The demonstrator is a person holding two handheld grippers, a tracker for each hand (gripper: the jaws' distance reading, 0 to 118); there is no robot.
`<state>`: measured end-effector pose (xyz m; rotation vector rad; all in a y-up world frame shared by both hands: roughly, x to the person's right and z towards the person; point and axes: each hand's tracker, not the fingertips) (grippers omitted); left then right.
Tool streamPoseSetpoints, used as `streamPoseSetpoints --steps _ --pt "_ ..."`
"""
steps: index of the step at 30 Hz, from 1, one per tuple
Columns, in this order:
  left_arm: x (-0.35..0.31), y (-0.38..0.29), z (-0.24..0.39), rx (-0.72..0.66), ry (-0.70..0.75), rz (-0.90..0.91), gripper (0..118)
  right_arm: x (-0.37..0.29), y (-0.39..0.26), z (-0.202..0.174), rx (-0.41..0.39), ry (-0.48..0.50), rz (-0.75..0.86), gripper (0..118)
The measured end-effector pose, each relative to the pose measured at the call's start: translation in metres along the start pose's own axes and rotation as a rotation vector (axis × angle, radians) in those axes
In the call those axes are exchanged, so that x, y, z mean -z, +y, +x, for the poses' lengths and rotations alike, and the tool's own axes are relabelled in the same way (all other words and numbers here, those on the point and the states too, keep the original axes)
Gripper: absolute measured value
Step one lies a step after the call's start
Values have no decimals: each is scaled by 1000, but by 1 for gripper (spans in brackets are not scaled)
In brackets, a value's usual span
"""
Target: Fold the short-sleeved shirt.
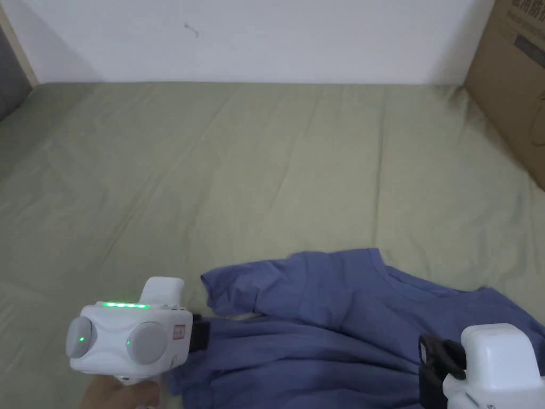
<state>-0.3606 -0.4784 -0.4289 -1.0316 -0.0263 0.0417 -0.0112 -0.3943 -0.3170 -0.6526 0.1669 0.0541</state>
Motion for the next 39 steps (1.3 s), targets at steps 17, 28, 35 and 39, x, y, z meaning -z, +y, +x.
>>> streamPoseSetpoints --steps 17,28,35,39 --pt "-66 0 -7 -41 -89 45 0 139 139 -1 -62 398 -135 22" --pt "-67 -8 -4 -41 -101 22 0 274 141 -59 -433 400 -478 98" --pt "-59 -11 0 -42 -102 -3 0 288 131 -61 -468 365 -558 2" --pt "-63 -12 2 -50 -94 1 0 279 118 -65 -536 332 -535 2"
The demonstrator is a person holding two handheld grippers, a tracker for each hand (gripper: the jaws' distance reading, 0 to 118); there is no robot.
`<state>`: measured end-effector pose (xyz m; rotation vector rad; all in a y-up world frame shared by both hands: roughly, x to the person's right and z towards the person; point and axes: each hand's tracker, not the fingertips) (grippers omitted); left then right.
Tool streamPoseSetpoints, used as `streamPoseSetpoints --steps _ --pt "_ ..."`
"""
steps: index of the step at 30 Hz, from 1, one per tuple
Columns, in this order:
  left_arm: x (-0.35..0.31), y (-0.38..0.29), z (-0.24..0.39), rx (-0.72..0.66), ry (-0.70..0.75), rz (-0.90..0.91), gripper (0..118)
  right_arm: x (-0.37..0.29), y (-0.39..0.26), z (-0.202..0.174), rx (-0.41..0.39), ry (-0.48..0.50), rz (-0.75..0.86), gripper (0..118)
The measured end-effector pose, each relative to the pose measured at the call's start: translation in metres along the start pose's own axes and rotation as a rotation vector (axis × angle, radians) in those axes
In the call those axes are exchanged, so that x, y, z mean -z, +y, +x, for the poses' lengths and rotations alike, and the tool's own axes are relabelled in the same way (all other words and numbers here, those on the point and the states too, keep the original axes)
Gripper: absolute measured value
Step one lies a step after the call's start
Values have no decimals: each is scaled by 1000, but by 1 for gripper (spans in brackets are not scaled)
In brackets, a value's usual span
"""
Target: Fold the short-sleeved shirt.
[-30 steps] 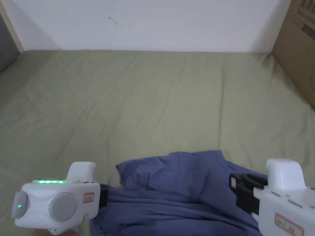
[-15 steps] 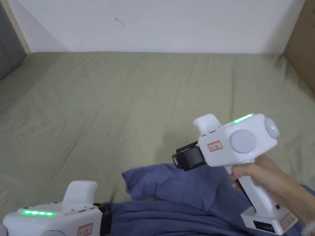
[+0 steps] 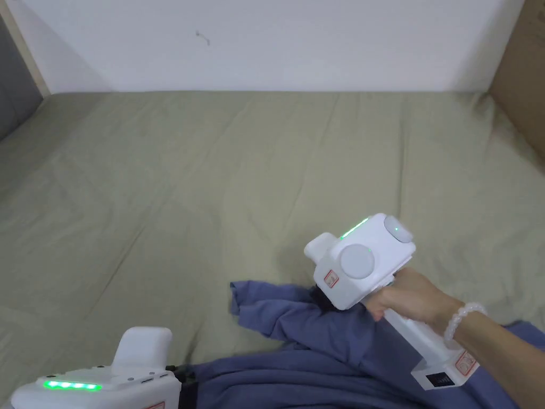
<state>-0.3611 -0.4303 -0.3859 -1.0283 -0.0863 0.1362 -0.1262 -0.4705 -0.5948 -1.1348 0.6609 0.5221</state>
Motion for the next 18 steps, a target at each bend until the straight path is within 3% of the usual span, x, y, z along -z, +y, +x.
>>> streamPoseSetpoints --steps 2,7,12,18 --pt "-4 0 0 -3 2 -3 0 -6 0 5 91 11 11 2" --pt "-22 6 2 61 45 12 0 -61 -11 25 119 -16 101 2" --pt "-54 24 -4 36 53 74 0 -153 -44 68 305 -46 267 2" --pt "-90 49 7 118 121 156 0 -264 -122 124 524 -113 441 2"
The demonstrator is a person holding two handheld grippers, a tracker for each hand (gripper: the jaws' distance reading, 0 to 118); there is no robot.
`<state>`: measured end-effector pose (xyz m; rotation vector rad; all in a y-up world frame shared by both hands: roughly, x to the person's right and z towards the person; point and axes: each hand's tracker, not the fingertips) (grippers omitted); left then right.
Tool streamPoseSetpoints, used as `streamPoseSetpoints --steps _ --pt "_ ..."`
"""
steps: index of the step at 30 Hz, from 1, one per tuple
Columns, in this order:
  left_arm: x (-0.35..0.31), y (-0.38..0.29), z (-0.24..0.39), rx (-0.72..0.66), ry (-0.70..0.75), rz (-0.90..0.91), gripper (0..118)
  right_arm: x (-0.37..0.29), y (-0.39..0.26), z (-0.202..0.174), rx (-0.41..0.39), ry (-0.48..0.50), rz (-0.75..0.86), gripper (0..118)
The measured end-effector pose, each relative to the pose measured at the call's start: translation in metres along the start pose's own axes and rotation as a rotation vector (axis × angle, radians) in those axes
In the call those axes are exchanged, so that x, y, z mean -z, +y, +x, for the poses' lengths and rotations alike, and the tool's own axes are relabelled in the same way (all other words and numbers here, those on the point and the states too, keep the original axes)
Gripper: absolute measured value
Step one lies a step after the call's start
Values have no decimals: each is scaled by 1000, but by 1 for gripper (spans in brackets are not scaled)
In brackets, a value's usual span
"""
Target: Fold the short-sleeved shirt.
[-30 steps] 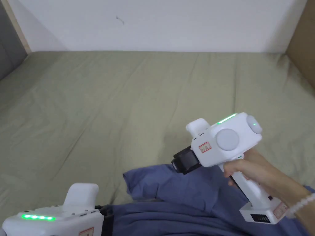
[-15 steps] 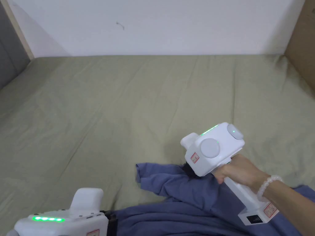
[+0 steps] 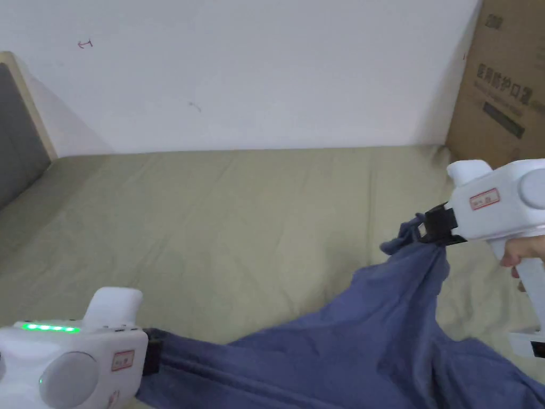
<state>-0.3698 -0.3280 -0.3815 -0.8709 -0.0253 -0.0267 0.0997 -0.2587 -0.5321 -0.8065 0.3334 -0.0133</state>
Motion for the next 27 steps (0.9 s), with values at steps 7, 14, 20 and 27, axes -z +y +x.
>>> streamPoseSetpoints --steps 7,14,20,27 --pt "-34 37 -6 -10 32 87 0 -112 -8 92 192 -17 162 2" --pt "-73 94 34 124 72 224 0 -152 -13 91 198 -50 209 2" --pt "-112 166 37 141 113 354 0 -179 36 90 256 -50 299 2" --pt "-148 274 32 170 188 472 0 -219 125 58 244 -72 396 2"
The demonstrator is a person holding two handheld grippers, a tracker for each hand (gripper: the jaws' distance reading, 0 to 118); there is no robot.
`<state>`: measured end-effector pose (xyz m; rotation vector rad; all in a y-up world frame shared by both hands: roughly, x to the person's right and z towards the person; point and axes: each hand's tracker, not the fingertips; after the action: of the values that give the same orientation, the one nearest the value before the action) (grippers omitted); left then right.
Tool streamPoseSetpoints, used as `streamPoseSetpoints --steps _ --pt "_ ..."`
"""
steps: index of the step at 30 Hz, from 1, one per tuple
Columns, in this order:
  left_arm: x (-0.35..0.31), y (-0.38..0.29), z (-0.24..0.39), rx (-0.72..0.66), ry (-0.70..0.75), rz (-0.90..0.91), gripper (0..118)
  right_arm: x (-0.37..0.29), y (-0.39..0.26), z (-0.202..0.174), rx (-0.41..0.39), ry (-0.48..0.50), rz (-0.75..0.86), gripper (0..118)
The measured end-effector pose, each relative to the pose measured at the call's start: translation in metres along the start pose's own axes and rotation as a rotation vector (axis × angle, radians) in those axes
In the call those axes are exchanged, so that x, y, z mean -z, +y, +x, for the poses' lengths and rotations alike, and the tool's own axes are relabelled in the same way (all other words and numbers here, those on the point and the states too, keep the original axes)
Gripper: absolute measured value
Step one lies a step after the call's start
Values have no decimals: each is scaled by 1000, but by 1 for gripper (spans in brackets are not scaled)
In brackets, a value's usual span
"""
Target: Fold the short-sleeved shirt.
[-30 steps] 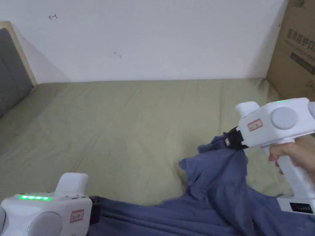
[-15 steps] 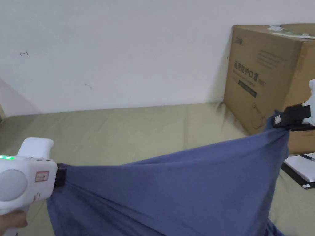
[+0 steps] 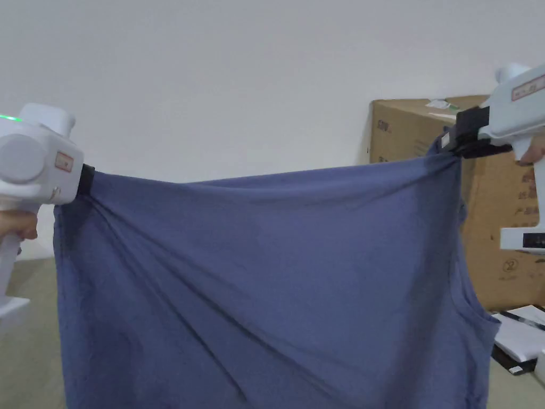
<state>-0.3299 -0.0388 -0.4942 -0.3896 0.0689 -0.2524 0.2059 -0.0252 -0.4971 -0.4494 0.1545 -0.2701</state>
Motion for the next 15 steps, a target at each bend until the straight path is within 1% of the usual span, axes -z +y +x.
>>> streamPoseSetpoints --steps 3,4,7,11,12,14,15 --pt "9 43 -15 -41 25 47 0 1 40 -13 -8 -9 43 2" --pt "11 57 -21 -77 37 67 0 1 52 -19 -2 -10 68 2" --pt "18 92 -33 -89 62 105 0 2 86 -30 3 4 99 2" --pt "26 140 -47 -93 92 132 0 -3 124 -54 -37 12 151 2" --pt "27 149 -51 -127 106 161 0 -5 129 -60 -50 17 173 2" --pt "32 164 -55 -117 115 168 0 -6 140 -69 -71 15 183 2" --pt "35 168 -56 -125 126 191 0 0 147 -67 -79 14 192 2"
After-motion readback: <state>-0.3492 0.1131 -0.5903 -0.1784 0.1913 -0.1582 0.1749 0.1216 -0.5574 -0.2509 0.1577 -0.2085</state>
